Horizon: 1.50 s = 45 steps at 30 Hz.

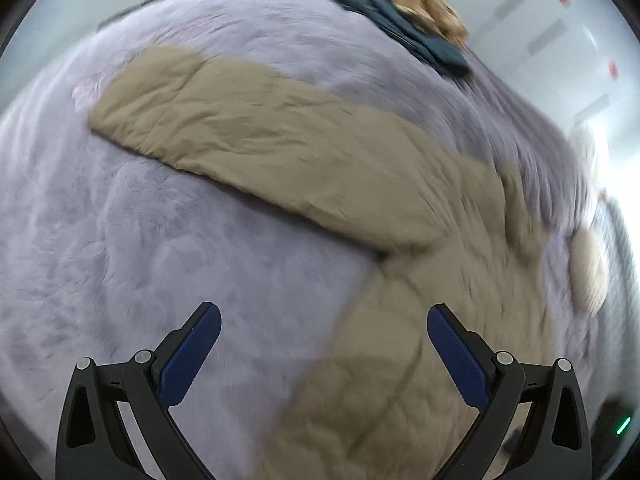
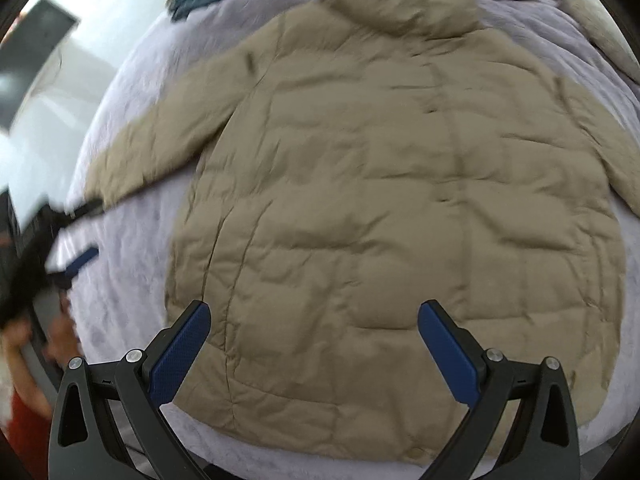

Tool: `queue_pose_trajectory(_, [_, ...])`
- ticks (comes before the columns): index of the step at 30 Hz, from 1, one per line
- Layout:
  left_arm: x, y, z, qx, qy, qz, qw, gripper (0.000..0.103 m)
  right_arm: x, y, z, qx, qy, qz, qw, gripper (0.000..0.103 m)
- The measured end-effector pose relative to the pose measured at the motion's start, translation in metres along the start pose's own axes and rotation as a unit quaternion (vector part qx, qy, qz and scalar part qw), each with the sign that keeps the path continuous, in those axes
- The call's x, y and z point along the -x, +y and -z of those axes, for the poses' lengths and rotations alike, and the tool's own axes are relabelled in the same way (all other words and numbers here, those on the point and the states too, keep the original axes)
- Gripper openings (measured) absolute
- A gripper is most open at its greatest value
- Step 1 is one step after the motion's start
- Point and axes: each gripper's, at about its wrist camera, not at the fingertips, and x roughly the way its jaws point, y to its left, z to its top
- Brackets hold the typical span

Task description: Fold large clothes

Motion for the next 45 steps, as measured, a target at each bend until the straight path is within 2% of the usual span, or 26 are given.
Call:
queue_pose_trajectory(3, [-0.023,0.033,-0.025,0.042,-0.013,0.029,0.9986,0.103,-0.021,0.020,0.002,0.021,0.010,0.004,1.000,0.103])
queue_pose_trajectory(6, [-0.055,0.056,-0.047,0.061,-0.009,0.055,0.9966,0.103,-0.038,0.028,0.003,0.011,0.029,-0.025,0.999,0.103])
queue_pose_trajectory(9, [-0.082,0.073,-0.065,0.084,0.000,0.089,0.9924,0.103,-0.048,0.034,0.004,0.008,0.024,-0.033,0.999,0.103])
queue_pose_trajectory(12, [-0.092,0.086,-0.085,0.106,-0.024,0.110,0.9880,0.103,-0.055,0.039,0.000,0.008,0.010,-0.038,0.999,0.103])
queue_pose_trajectory(14, [-0.090,0.091,-0.095,0.116,-0.039,0.118,0.9854,0.103,-0.059,0.042,-0.006,0.009,0.000,-0.041,0.999,0.103])
queue_pose_trajectory(17, [-0.084,0.097,-0.113,0.115,-0.069,0.105,0.9854,0.103,-0.059,0.047,-0.019,0.013,-0.017,-0.040,0.999,0.103])
queue_pose_trajectory(19, [-0.078,0.101,-0.122,0.102,-0.085,0.088,0.9872,0.093,-0.058,0.048,-0.032,0.015,-0.028,-0.043,0.999,0.103])
queue_pose_trajectory(20, [-0.076,0.099,-0.127,0.090,-0.087,0.082,0.9886,0.072,-0.059,0.049,-0.038,0.014,-0.033,-0.044,0.998,0.103])
queue_pose_trajectory(21, [-0.077,0.096,-0.135,0.070,-0.080,0.090,0.9902,0.046,-0.061,0.048,-0.048,0.010,-0.040,-0.047,0.998,0.103])
queue_pose_trajectory(23, [-0.077,0.092,-0.141,0.041,-0.069,0.104,0.9913,0.019,-0.059,0.048,-0.062,0.002,-0.052,-0.056,0.997,0.103])
queue_pose_trajectory(24, [-0.072,0.092,-0.144,0.027,-0.072,0.101,0.9919,0.016,-0.059,0.048,-0.069,-0.002,-0.058,-0.061,0.996,0.102])
queue_pose_trajectory(25, [-0.066,0.090,-0.144,0.013,-0.077,0.095,0.9924,0.016,-0.060,0.048,-0.077,-0.007,-0.066,-0.066,0.996,0.095])
queue_pose_trajectory(26, [-0.057,0.086,-0.144,-0.002,-0.087,0.090,0.9922,0.016,-0.061,0.049,-0.085,-0.011,-0.074,-0.067,0.995,0.074])
queue_pose_trajectory(27, [-0.051,0.085,-0.144,-0.011,-0.093,0.089,0.9917,0.016,-0.064,0.050,-0.090,-0.015,-0.075,-0.063,0.995,0.060])
queue_pose_trajectory(28, [-0.041,0.082,-0.144,-0.021,-0.101,0.089,0.9907,0.016,-0.065,0.049,-0.094,-0.022,-0.072,-0.055,0.996,0.032])
queue_pose_trajectory(29, [-0.031,0.079,-0.145,-0.030,-0.110,0.091,0.9893,0.016,-0.072,0.052,-0.103,-0.030,-0.069,-0.051,0.996,0.018])
queue_pose_trajectory(32, [-0.006,0.060,-0.141,-0.062,-0.130,0.090,0.9854,0.016,-0.084,0.050,-0.122,-0.061,-0.079,-0.066,0.993,0.017])
queue_pose_trajectory(37, [0.031,0.017,-0.132,-0.132,-0.157,0.117,0.9717,0.016,-0.101,0.069,-0.144,-0.045,-0.105,-0.108,0.988,0.017])
queue_pose_trajectory(39, [0.039,-0.004,-0.130,-0.156,-0.163,0.127,0.9660,0.016,-0.121,0.078,-0.148,-0.038,-0.089,-0.121,0.988,0.017])
queue_pose_trajectory(42, [0.041,-0.042,-0.125,-0.178,-0.160,0.146,0.9598,0.016,-0.152,0.082,-0.150,-0.042,-0.054,-0.119,0.991,0.016])
queue_pose_trajectory(45, [0.040,-0.083,-0.113,-0.209,-0.150,0.158,0.9533,0.016,-0.165,0.076,-0.152,-0.046,-0.042,-0.132,0.989,0.016])
